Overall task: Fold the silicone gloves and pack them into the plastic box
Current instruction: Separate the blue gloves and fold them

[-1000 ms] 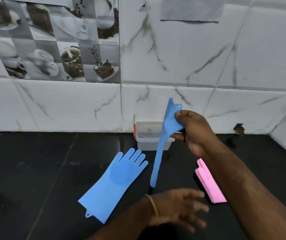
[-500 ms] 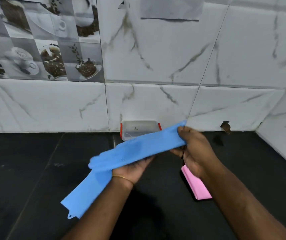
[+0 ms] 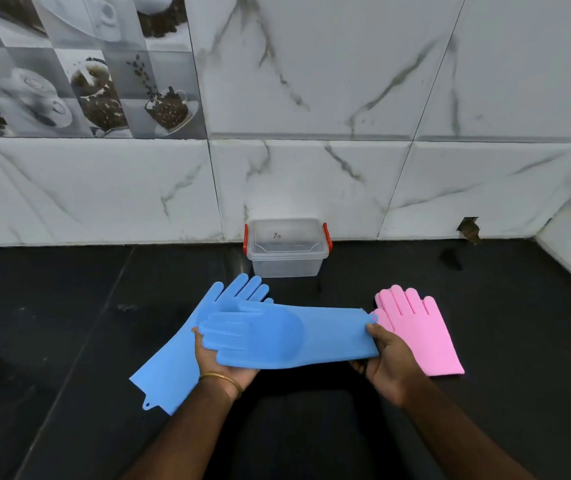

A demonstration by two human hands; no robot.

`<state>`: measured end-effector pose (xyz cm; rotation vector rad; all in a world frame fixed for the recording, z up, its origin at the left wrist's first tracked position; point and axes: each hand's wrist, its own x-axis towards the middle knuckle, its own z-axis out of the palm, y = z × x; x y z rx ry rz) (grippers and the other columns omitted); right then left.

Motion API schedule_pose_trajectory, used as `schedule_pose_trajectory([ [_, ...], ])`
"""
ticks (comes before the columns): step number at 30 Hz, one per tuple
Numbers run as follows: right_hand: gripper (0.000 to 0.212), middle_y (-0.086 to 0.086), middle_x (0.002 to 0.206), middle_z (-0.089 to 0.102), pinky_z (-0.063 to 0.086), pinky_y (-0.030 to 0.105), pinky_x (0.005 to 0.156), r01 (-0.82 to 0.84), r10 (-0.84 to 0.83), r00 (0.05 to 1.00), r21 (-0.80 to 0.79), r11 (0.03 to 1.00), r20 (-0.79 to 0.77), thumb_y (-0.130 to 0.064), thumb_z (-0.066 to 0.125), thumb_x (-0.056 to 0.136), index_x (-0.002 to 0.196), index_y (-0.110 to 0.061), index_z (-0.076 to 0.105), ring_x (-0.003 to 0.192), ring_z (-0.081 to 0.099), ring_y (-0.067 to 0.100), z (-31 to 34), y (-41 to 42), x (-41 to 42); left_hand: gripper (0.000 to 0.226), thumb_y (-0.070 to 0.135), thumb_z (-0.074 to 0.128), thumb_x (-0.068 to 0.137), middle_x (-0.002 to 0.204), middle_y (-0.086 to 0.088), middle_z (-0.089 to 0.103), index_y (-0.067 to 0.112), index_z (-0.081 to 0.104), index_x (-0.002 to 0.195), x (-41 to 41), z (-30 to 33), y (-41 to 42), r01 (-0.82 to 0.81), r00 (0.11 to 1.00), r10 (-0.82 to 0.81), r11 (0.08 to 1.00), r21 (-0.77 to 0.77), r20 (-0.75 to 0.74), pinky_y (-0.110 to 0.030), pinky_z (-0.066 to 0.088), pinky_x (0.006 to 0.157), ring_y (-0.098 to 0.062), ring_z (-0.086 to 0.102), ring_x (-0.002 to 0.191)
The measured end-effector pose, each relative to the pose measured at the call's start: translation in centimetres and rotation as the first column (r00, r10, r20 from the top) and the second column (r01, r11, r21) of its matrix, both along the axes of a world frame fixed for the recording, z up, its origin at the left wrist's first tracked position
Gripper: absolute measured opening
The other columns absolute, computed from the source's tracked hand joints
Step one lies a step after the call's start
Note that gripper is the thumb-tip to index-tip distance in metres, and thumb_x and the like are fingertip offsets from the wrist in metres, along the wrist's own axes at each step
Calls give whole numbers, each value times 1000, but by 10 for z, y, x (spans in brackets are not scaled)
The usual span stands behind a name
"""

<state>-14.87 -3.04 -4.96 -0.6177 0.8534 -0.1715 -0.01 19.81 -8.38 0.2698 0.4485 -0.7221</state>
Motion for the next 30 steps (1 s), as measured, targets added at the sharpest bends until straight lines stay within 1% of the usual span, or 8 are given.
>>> schedule_pose_trajectory([
  [7, 14, 12, 109, 69, 59, 43, 73, -126, 67, 974, -274, 953, -215, -18, 51, 99, 110, -15, 60, 100, 68, 29, -23, -5, 0, 74, 81, 55, 67, 117, -5, 68, 37, 63, 125, -6, -15, 6, 99, 995, -102, 979, 178, 6, -51, 45, 98, -28, 63, 108],
  [12, 8, 5, 107, 61, 56, 46, 87, -324, 40, 900, -607, 726, -433, -19, 52, 99, 101, -17, 60, 99, 59, 21, -28, -8, 0, 88, 83, 60, 58, 127, -12, 64, 25, 66, 125, 0, -4, 27, 305, 926, -358, 897, 319, 121, -54, 41, 103, -34, 57, 120],
  [15, 11, -1, 99, 61, 54, 42, 89, -384, -15, 873, -705, 596, -488, -18, 54, 97, 89, -23, 59, 92, 56, 13, -29, -8, 0, 74, 77, 60, 69, 117, -11, 71, 19, 72, 113, 13, 16, 51, 381, 780, -609, 643, 664, 141, -49, 56, 85, -32, 67, 107],
  [17, 8, -1, 101, 63, 49, 33, 81, -410, -40, 864, -745, 526, -503, -16, 55, 96, 93, -20, 62, 89, 55, 10, -31, -7, 0, 53, 62, 69, 74, 108, -8, 73, 18, 72, 102, 23, 20, 71, 125, 755, -649, 278, 952, 91, -40, 58, 74, -27, 72, 88],
  [19, 12, -2, 103, 62, 43, 25, 76, -433, -55, 859, -779, 453, -509, -13, 57, 95, 105, -14, 63, 89, 54, 9, -33, -4, 0, 39, 43, 78, 74, 111, -8, 69, 17, 69, 101, 33, 17, 93, -238, 729, -673, -78, 968, 125, -40, 54, 82, -24, 66, 90],
  [22, 25, -2, 99, 60, 41, 23, 74, -441, -83, 856, -805, 397, -510, -9, 61, 92, 118, -10, 61, 90, 55, 10, -35, 3, -3, 58, 47, 75, 74, 125, -9, 60, 18, 60, 122, 44, 6, 122, -394, 644, -754, -471, 790, -128, -40, 48, 92, -30, 58, 111],
  [25, 32, 5, 109, 65, 42, 26, 78, -463, -98, 840, -799, 383, -533, -7, 62, 91, 123, -9, 59, 93, 56, 13, -37, 9, -5, 63, 54, 72, 72, 128, -8, 55, 22, 57, 124, 48, -3, 136, -361, 618, -732, -589, 723, -287, -41, 46, 93, -33, 51, 116],
  [30, 40, 10, 124, 63, 50, 28, 83, -452, -82, 856, -816, 361, -511, -8, 65, 90, 129, -9, 54, 105, 59, 18, -39, 13, -9, 27, 45, 77, 70, 100, -1, 66, 28, 61, 82, 58, 6, 141, -297, 628, -738, -521, 800, -248, -34, 50, 82, -23, 60, 93],
])
